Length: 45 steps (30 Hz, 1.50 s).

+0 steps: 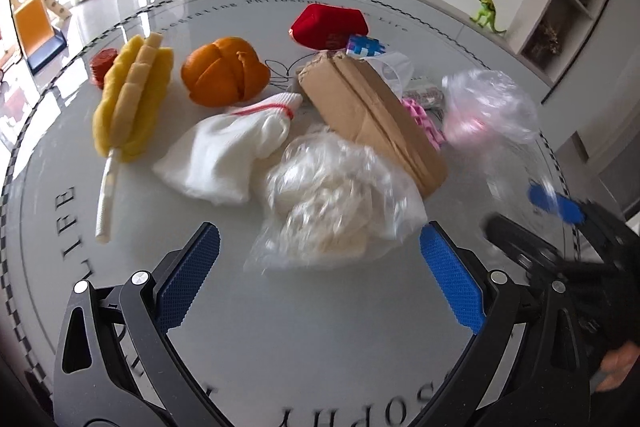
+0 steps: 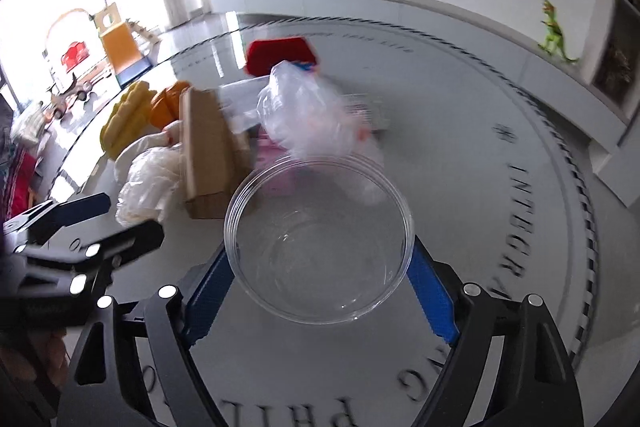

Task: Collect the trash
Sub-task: 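Grasp the plastic bag of tissues with the left tool, then carry the tissue bag to the black trash bag and open the left tool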

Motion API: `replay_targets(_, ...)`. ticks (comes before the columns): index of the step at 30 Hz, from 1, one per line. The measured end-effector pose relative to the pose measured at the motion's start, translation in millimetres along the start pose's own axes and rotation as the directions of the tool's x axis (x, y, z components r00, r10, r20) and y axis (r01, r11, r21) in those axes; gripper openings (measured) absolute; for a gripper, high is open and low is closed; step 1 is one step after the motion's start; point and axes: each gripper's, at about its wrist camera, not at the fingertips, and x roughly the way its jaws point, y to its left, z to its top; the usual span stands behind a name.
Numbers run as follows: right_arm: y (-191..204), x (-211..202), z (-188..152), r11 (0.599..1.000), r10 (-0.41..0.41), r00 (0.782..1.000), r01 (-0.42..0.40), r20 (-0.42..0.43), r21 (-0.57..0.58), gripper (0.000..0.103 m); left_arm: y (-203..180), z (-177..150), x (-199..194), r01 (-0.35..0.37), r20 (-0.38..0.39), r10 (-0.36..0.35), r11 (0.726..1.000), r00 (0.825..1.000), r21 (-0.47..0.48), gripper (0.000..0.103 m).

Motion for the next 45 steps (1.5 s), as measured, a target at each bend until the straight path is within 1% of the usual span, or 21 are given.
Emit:
replay_targets(1,-5,-4,-3,1.0,0.015,1.0,-0.015,0.0,0.011,0.084,0,2,3,0.006,-0.002,-0.006,1.0,1.0,-0.004,0.096)
replay_targets(2,-7,-7,-3,1.0,0.018,1.0,-0.018,0.0,0.009,0.084,0,4,7,0.02,-0.003,-0.02,1.0,1.0,-0.012,0.086)
replay_targets(3,-7,-9,-5,1.0,0.015,1.0,-0.015,0.002,0.004,0.084,3,7,10,0.055,-0.006,-0.055,0.998,0.998,-0.029,0.059)
replay_targets(4,-8,-12,-7,1.0,0.008,1.0,-0.008,0.005,-0.002,0.084,5,8,11,0.068,-0.013,-0.068,0.997,0.998,-0.045,0.048)
replay_targets(5,-8,-15,-8,1.0,0.009,1.0,-0.009,0.009,-0.006,0.084,10,9,12,0.076,-0.013,-0.078,0.995,0.997,-0.069,0.044)
replay_targets(6,-7,-16,-8,1.0,0.011,1.0,-0.011,0.01,-0.006,0.084,12,9,11,0.09,-0.008,-0.091,0.993,0.996,-0.079,0.036)
replay_targets(8,-4,-21,-11,1.0,0.022,1.0,-0.022,0.014,-0.005,0.084,17,6,5,0.096,0.002,-0.096,0.992,0.995,-0.084,0.031)
replay_targets(9,-3,-23,-11,1.0,0.026,1.0,-0.026,0.017,-0.007,0.084,17,2,-2,0.1,0.009,-0.099,0.992,0.995,-0.076,0.03)
replay_targets(13,9,-39,-17,0.999,0.046,0.998,-0.045,0.035,-0.023,0.084,17,-17,-33,0.102,0.038,-0.101,0.994,0.994,-0.033,0.029)
replay_targets(18,26,-66,-27,0.997,0.071,0.996,-0.068,0.063,-0.044,0.084,24,-48,-71,0.103,0.076,-0.101,0.994,0.992,-0.022,0.029)
replay_targets(23,50,-81,-32,0.993,0.093,0.993,-0.086,0.079,-0.085,0.084,34,-79,-103,0.103,0.106,-0.101,0.995,0.989,-0.014,0.029)
replay_targets(28,90,-90,-37,0.98,0.145,0.986,-0.132,0.08,-0.151,0.084,52,-106,-129,0.075,0.13,-0.07,0.996,0.989,-0.036,0.029)
replay_targets(31,119,-91,-41,0.965,0.191,0.979,-0.174,0.069,-0.197,0.084,69,-124,-146,0.037,0.146,-0.027,0.997,0.989,-0.065,0.029)
replay_targets(34,152,-91,-47,0.943,0.242,0.969,-0.222,0.05,-0.25,0.084,92,-143,-163,-0.003,0.157,0.021,0.993,0.987,-0.116,0.029)
replay_targets(36,177,-91,-53,0.924,0.276,0.961,-0.256,0.033,-0.286,0.084,109,-157,-175,-0.041,0.163,0.066,0.987,0.984,-0.153,0.029)
replay_targets(40,230,-88,-68,0.866,0.358,0.933,-0.342,-0.026,-0.364,0.084,140,-191,-198,-0.111,0.162,0.15,0.968,0.975,-0.224,0.029)
replay_targets(41,246,-87,-73,0.847,0.38,0.924,-0.368,-0.047,-0.384,0.084,145,-198,-202,-0.124,0.16,0.165,0.963,0.973,-0.237,0.029)
replay_targets(44,287,-88,-88,0.786,0.438,0.892,-0.44,-0.112,-0.434,0.084,170,-229,-216,-0.183,0.138,0.231,0.937,0.963,-0.297,0.029)
replay_targets(45,298,-89,-93,0.769,0.451,0.884,-0.457,-0.127,-0.448,0.084,180,-242,-220,-0.205,0.124,0.256,0.924,0.959,-0.323,0.029)
